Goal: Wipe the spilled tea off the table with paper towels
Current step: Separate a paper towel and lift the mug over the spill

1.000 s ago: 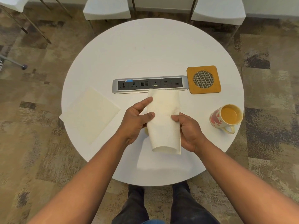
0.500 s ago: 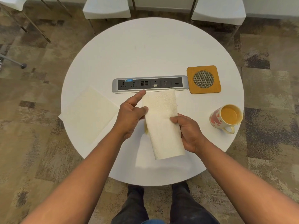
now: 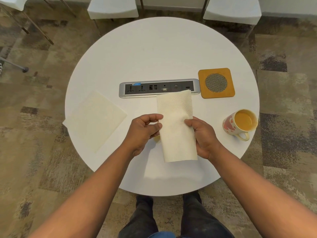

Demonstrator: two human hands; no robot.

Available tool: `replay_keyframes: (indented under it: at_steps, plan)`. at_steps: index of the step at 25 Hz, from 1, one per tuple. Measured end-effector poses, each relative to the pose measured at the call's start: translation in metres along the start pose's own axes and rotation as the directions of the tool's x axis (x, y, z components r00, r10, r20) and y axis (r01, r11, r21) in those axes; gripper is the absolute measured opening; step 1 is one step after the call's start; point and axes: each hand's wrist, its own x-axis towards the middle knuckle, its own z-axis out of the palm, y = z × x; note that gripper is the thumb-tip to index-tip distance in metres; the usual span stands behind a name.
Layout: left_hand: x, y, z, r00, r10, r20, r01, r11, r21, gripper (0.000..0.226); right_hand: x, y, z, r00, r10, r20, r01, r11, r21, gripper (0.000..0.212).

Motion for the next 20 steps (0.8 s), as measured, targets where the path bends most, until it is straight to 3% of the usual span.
replay_keyframes:
  at_steps: [3,6,10,16,20]
  plan:
    - [-0.002,0.003,-0.002,0.995,-0.016,0.097,0.018,1.000,-0.011,0.043,0.000,-0.002,-0.002,1.000,-0.013,-0.018,0.013,1.000,0.013,0.023]
    - [-0.003,0.004,0.000,0.993,-0.011,0.122,0.005,0.999,0.048,0.035,0.001,-0.004,-0.003,0.999,-0.026,-0.025,0.027,0.999,0.022,0.022]
    - [-0.005,0.003,0.006,0.992,-0.037,0.117,0.037,0.999,0.002,0.035,0.001,-0.008,-0.004,0.998,-0.046,-0.031,0.047,0.999,0.019,0.024]
    - [-0.004,0.006,0.007,0.934,-0.118,0.337,0.117,0.993,0.025,0.063,0.002,-0.019,-0.011,0.993,-0.049,-0.111,0.051,0.999,0.009,0.026]
    - [-0.001,0.008,0.009,0.937,-0.150,0.314,0.120,0.986,0.112,0.041,0.002,-0.025,-0.018,0.993,-0.067,-0.101,0.073,0.995,0.064,0.027]
